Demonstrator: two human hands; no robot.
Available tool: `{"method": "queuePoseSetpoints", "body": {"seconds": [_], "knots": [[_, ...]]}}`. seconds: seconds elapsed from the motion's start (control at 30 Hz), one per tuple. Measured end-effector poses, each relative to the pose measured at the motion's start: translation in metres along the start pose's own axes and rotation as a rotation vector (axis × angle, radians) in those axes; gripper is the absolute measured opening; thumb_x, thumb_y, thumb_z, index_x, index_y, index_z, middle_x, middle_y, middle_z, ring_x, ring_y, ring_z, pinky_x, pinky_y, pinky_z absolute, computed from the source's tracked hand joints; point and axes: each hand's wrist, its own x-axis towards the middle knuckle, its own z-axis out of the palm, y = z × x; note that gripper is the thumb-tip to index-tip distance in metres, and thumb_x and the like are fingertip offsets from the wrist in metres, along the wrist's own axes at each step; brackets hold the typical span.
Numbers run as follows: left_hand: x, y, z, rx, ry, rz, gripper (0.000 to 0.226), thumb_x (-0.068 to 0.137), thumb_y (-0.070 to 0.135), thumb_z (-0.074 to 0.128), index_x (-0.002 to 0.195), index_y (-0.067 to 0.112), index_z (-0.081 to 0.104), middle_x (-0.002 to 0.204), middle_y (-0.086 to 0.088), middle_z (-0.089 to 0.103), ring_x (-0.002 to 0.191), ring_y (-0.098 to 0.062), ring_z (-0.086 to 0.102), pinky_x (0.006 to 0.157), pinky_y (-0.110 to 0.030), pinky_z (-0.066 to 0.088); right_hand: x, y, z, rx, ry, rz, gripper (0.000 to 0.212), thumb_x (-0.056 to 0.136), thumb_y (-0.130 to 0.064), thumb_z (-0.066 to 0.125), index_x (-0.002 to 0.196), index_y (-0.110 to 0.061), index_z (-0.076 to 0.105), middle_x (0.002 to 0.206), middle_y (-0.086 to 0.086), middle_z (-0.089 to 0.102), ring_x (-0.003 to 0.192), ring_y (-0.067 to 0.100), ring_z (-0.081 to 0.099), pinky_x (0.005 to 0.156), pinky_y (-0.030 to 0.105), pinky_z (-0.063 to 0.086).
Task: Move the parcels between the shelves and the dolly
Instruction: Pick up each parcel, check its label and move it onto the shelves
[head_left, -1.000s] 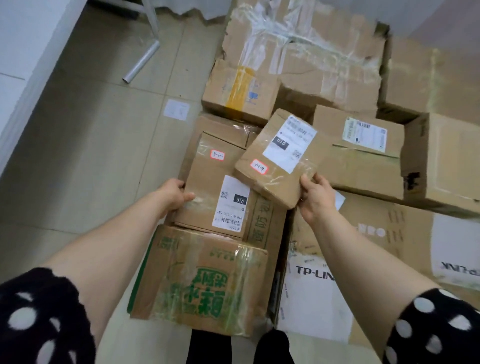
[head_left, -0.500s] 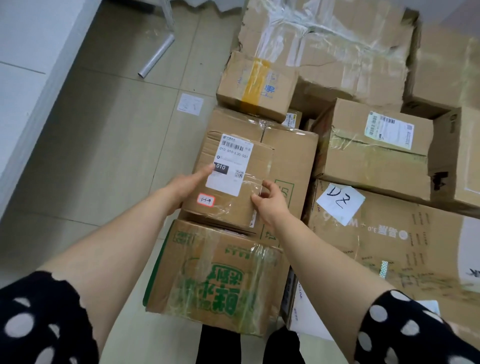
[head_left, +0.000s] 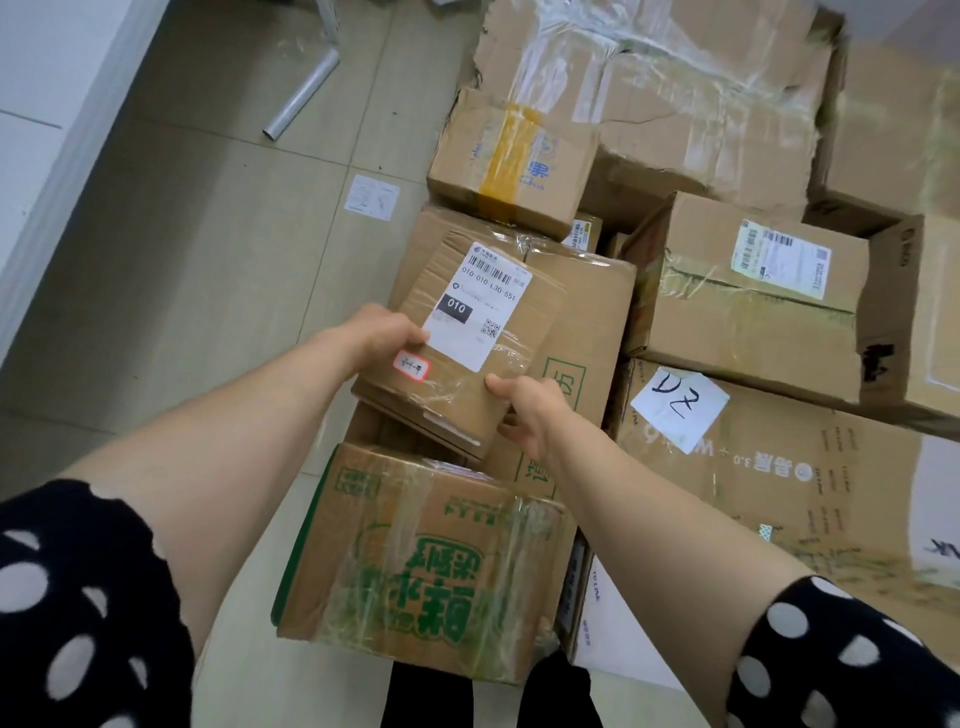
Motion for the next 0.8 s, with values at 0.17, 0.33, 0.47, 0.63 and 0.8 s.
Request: {"method": "queuePoseSetpoints", "body": {"seconds": [0.17,0.33,0.47,0.63,0.8], "knots": [[0.018,0.027,-0.007,0.093,0.009,0.116,0.072,0.08,0.026,0.073,0.142,0.008,0.041,0.145,-0.011,0.045,0.131,-0.029,0.045,0.11,-0.037,0.033,-0.007,0.004,0.022,0.077,-0.075,0.068,0.043,0.087,-0.008,0.066,0.126,-0.007,0.048,0.115,0.012,0.063,0.101,0.029,0.061,0.072,0.04,0.053],[0.018,0.028,-0.014,0.186,0.147,0.063,0.118,0.052,0.053,0.081,0.149,0.016,0.024,0.15,-0.008,0.035,0.138,-0.031,0.032,0.115,-0.049,0.021,-0.01,-0.006,-0.003,0.221,0.168,-0.02,0.034,0.078,-0.04,0.057,0.102,-0.016,0.061,0.1,0.007,0.064,0.079,0.021,0.057,0.07,0.032,0.05],[0.003,0.007,-0.014,-0.201,0.168,-0.206,0.135,0.058,0.051,0.085,0.152,0.009,-0.002,0.158,-0.012,0.015,0.145,-0.029,0.016,0.114,-0.047,0.017,0.005,-0.037,-0.041,-0.157,0.552,-0.317,0.061,0.086,-0.053,0.039,0.133,-0.015,0.05,0.135,0.007,0.05,0.121,0.03,0.046,0.104,0.046,0.034],[-0.012,-0.002,-0.002,-0.387,-0.076,-0.237,0.089,0.077,0.043,0.073,0.148,0.015,0.028,0.151,-0.012,0.033,0.138,-0.034,0.03,0.112,-0.041,0.024,0.032,-0.083,-0.045,-0.361,0.214,-0.313,0.081,0.08,-0.078,0.039,0.135,-0.02,0.05,0.134,0.002,0.053,0.124,0.027,0.048,0.111,0.042,0.029],[-0.012,-0.003,-0.003,-0.475,0.035,-0.201,0.018,0.085,0.025,0.069,0.093,0.015,0.056,0.088,0.001,0.058,0.065,-0.006,0.044,0.046,-0.015,0.034,0.037,-0.078,-0.042,-0.577,-0.013,-0.212,0.066,0.073,-0.075,0.056,0.112,-0.021,0.063,0.104,-0.002,0.069,0.093,0.018,0.065,0.09,0.032,0.048]]}}
